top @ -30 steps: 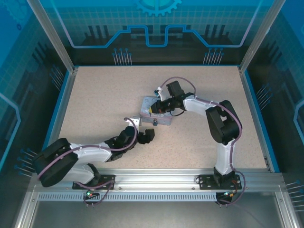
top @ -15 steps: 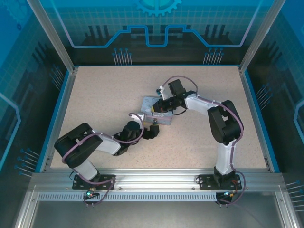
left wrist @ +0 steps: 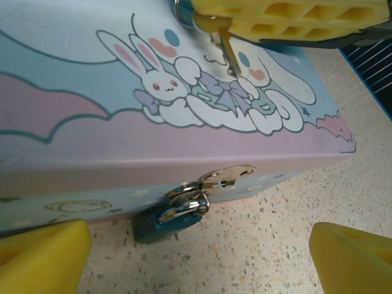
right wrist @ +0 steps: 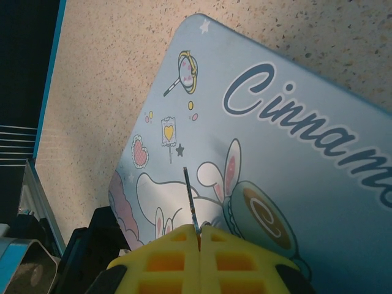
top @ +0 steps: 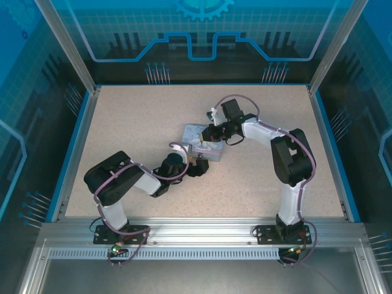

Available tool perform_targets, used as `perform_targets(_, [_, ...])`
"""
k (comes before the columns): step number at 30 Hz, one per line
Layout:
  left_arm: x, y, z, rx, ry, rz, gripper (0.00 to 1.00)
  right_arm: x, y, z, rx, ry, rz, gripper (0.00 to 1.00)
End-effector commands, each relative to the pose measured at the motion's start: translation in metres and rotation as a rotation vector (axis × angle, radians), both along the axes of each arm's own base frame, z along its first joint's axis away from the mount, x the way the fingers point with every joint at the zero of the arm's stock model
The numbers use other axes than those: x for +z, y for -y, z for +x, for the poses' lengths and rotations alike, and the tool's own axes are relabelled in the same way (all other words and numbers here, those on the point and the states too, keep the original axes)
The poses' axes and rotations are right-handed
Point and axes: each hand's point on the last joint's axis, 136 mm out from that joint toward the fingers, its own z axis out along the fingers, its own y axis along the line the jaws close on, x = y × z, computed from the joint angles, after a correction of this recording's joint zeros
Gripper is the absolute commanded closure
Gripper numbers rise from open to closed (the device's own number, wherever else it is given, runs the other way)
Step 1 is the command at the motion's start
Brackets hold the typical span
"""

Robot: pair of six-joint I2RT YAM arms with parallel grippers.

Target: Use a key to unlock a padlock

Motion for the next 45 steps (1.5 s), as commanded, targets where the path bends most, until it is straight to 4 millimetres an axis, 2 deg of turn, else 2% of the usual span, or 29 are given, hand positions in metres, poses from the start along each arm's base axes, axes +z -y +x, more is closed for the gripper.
perform_targets(1, [0.002,0.011,0.003,-0.04,0.002,-0.024,0.07,-0.013,0.006,0.0,-0.006,-0.027,-0.056,0.99])
perform_targets(8, [-0.002,0.017,0.008,-0.061,0.005,-0.004,0.07,-0.014,0.007,-0.001,-0.002,-0.03,-0.067,0.99])
perform_targets(24, [0.001,0.043,0.002,-0.127,-0.014,-0.009,0.09,-0.017,0.004,-0.004,0.001,-0.043,-0.067,0.99])
perform_targets(30, [0.0,0.044,0.004,-0.122,-0.015,-0.003,0.09,-0.016,0.003,-0.005,0.005,-0.04,-0.058,0.99])
perform_targets(36, [0.009,0.051,0.007,-0.122,-0.011,-0.055,0.12,-0.017,0.002,-0.006,0.005,-0.044,-0.049,0.99])
perform_targets(45, [0.004,0.045,0.018,0.004,-0.085,-0.055,0.13,-0.019,0.001,-0.007,0.003,-0.049,-0.049,0.99])
